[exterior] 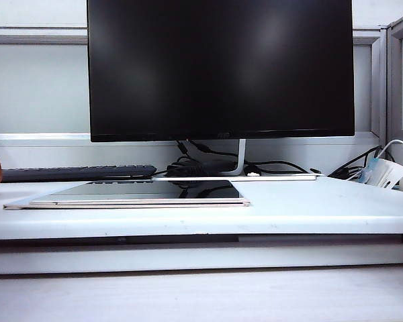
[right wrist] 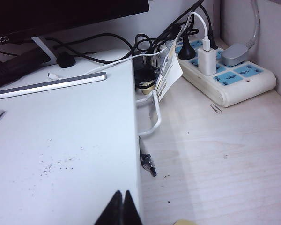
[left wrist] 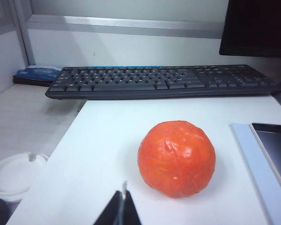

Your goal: Place the orange on the center of the mirror.

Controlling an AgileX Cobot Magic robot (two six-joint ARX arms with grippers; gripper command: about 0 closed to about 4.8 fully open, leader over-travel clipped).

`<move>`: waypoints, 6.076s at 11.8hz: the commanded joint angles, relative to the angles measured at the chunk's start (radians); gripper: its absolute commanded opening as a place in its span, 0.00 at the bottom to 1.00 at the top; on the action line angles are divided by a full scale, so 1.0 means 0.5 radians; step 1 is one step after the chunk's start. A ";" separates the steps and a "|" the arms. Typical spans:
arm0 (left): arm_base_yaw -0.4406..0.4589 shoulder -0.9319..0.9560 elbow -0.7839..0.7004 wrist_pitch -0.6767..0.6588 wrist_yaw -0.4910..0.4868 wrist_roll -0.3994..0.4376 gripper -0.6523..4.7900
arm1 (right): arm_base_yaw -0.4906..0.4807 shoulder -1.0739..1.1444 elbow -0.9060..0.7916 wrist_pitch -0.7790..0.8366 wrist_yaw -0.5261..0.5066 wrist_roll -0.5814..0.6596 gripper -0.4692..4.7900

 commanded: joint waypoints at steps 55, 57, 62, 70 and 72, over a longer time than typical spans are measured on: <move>-0.009 2.440 1.356 0.294 1.550 0.004 0.76 | 0.623 -0.001 -0.014 0.365 -0.706 0.303 0.09; -0.206 2.440 1.356 0.456 1.658 -0.018 0.76 | 0.623 -0.001 -0.014 0.366 -0.707 0.303 0.09; -0.961 2.788 1.357 1.049 0.565 0.040 0.76 | 0.623 -0.001 -0.014 0.371 -0.716 0.305 0.09; -0.961 3.214 1.359 1.090 0.594 -0.067 0.76 | 0.622 -0.001 -0.014 0.384 -0.707 0.303 0.09; -0.963 3.214 1.359 1.083 0.737 -0.068 0.76 | 0.622 -0.001 -0.014 0.381 -0.707 0.303 0.09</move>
